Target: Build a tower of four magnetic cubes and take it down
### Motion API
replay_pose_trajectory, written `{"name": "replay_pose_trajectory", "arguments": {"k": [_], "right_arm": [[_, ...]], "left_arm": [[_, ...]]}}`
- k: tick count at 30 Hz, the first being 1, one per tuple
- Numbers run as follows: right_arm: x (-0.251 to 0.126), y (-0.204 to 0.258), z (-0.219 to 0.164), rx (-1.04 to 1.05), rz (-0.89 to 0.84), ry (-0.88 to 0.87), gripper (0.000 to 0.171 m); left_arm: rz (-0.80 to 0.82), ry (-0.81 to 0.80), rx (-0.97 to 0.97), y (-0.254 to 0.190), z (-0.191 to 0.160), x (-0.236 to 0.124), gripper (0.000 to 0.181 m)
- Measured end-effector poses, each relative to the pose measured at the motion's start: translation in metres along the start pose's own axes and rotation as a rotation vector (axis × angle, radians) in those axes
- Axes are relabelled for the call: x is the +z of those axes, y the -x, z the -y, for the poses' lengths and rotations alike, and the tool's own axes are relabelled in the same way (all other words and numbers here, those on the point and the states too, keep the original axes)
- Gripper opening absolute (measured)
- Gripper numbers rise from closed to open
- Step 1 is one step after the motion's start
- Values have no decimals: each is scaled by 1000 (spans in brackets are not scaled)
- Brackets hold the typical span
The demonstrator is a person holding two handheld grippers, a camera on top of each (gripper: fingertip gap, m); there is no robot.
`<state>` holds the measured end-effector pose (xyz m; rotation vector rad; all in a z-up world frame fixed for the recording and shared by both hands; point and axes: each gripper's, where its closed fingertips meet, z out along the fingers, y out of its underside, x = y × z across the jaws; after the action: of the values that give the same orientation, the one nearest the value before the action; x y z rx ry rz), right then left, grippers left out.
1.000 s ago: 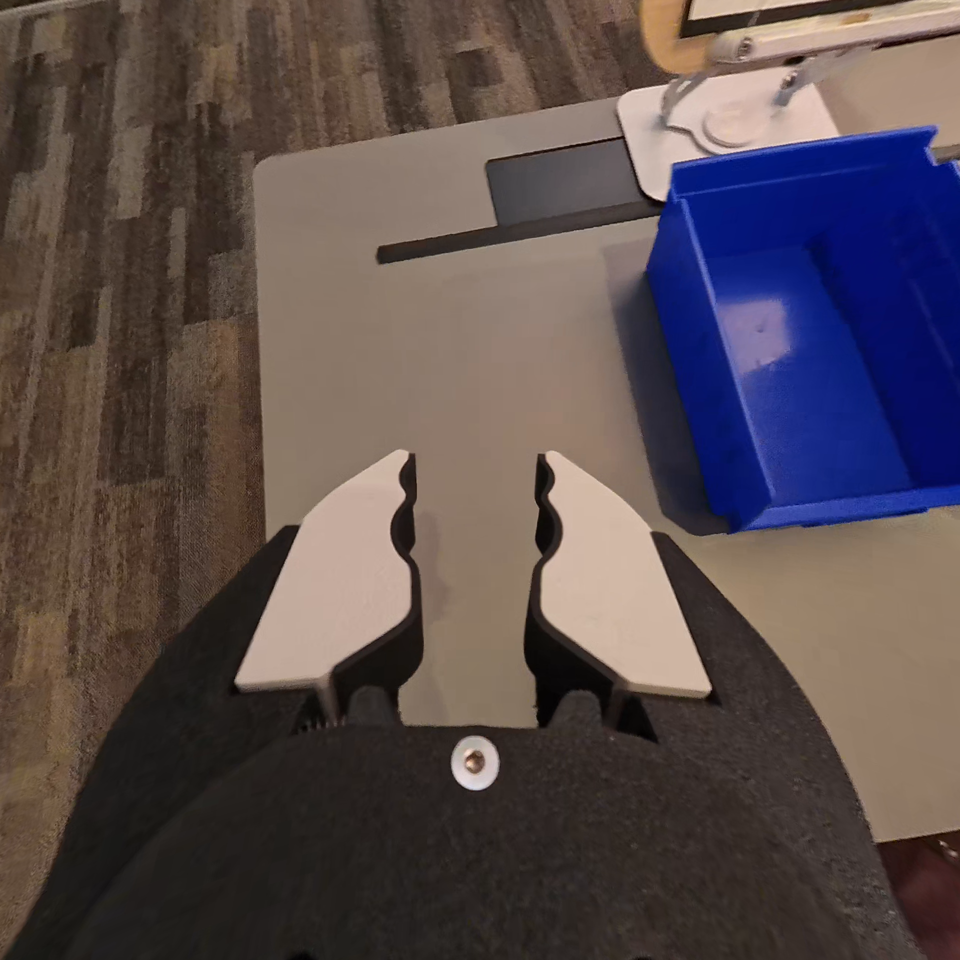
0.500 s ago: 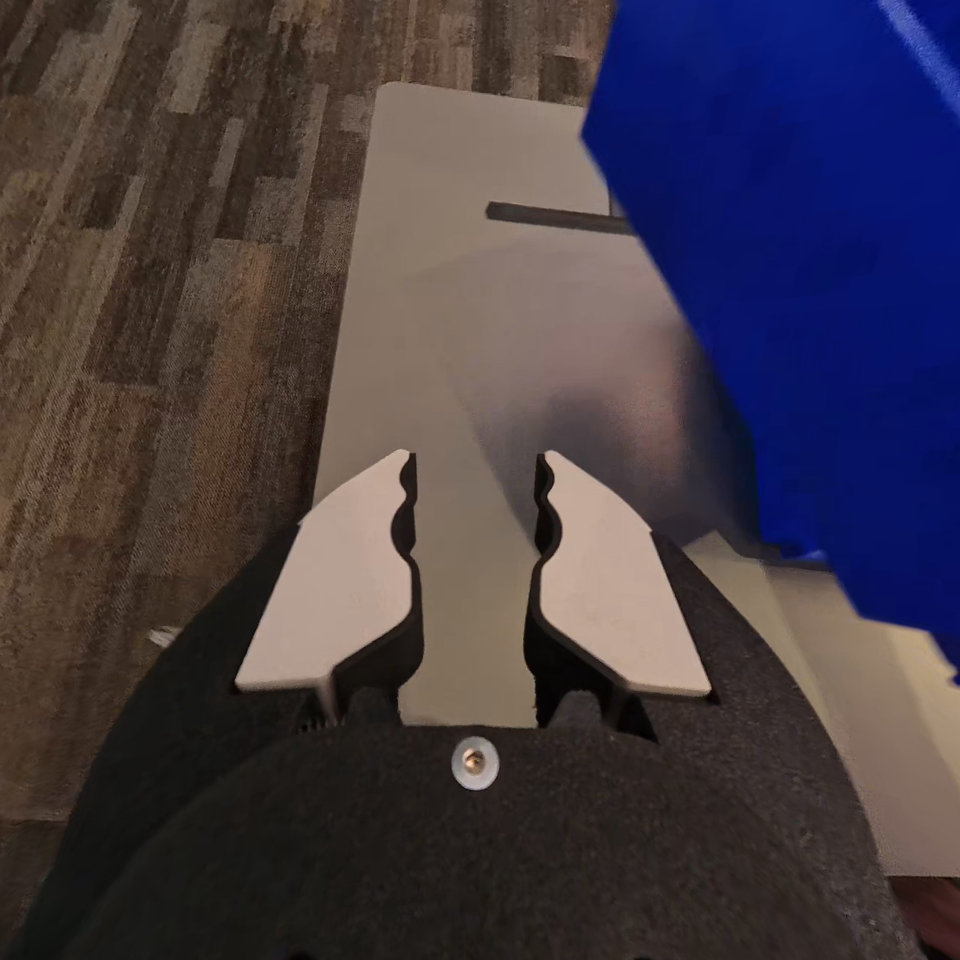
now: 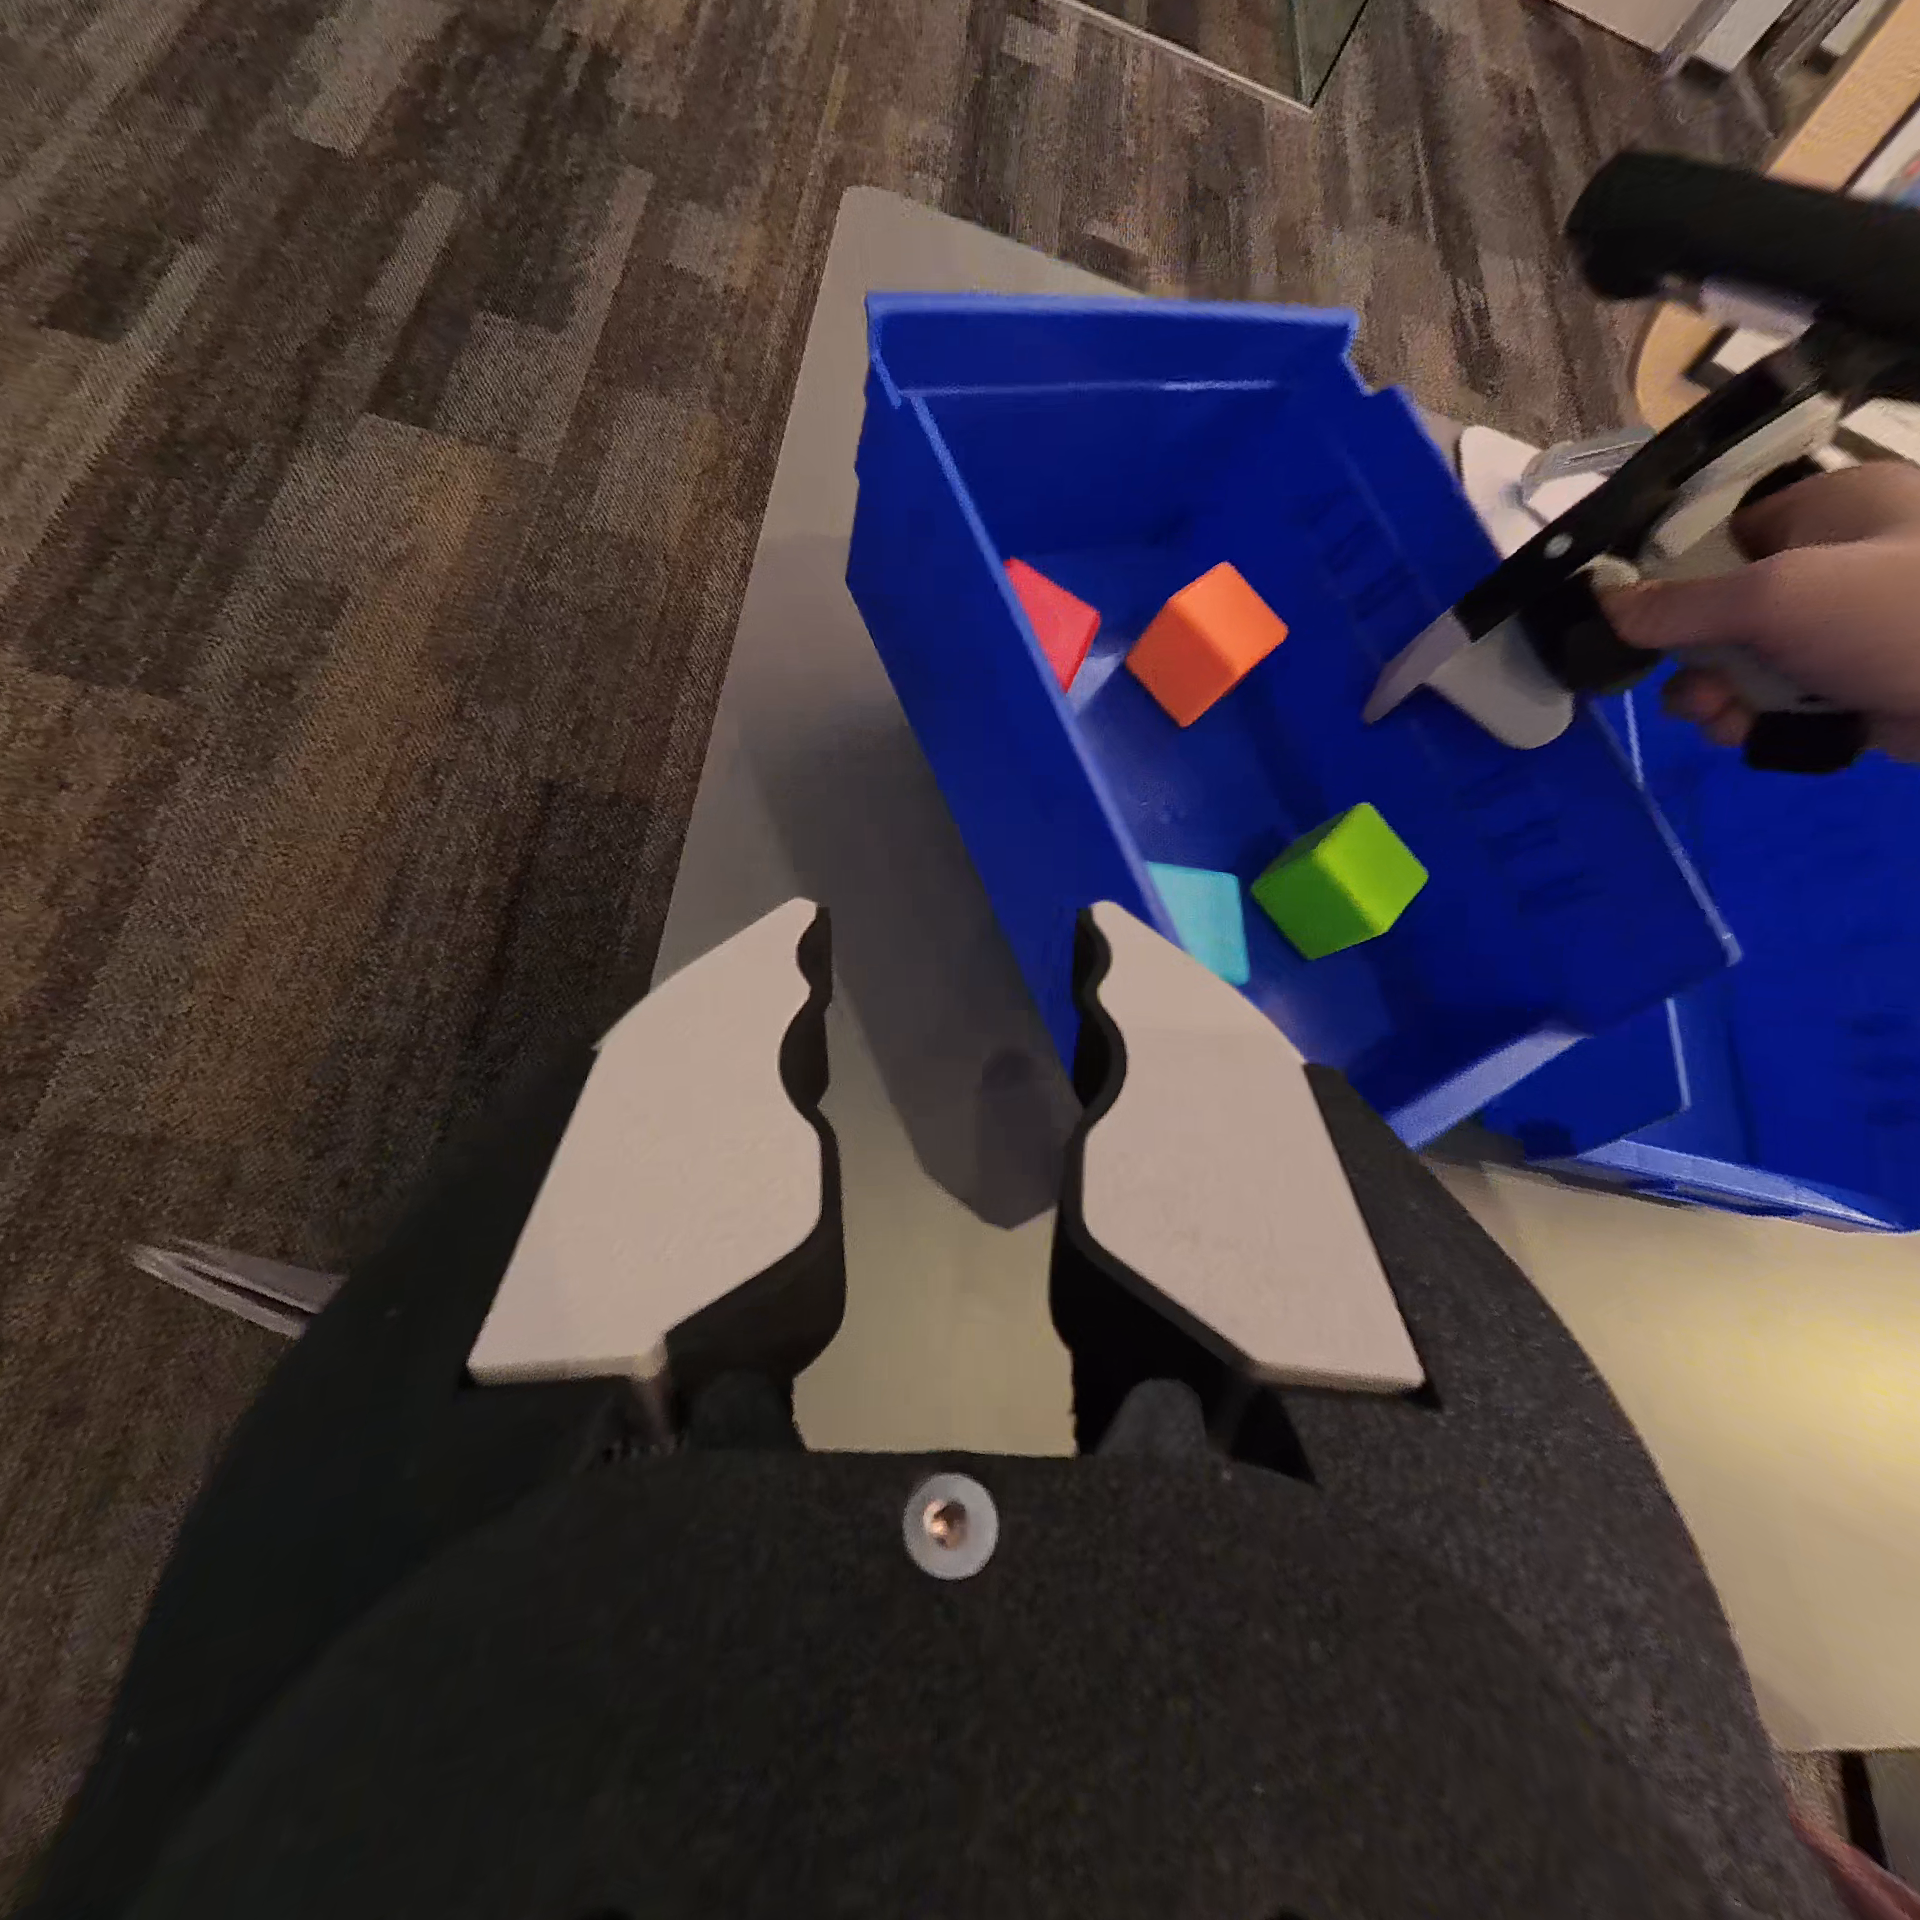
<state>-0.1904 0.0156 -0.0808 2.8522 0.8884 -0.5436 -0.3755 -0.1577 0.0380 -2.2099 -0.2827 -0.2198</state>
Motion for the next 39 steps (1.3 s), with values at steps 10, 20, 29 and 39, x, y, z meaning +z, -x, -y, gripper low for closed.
{"name": "replay_pose_trajectory", "arguments": {"k": [10, 20, 29, 39], "right_arm": [[22, -19, -17, 9, 15, 11, 18], [-140, -54, -53, -394, -400, -547, 38], [-164, -222, -178, 7, -482, -497, 48], [-125, -253, -206, 240, -286, -489, 63]], "left_arm": [[-96, 191, 12, -17, -12, 69, 59], [-96, 535, 48, -22, -65, 140, 67], [44, 680, 385, -18, -81, 161, 35], [26, 642, 557, -51, -69, 187, 30]]}}
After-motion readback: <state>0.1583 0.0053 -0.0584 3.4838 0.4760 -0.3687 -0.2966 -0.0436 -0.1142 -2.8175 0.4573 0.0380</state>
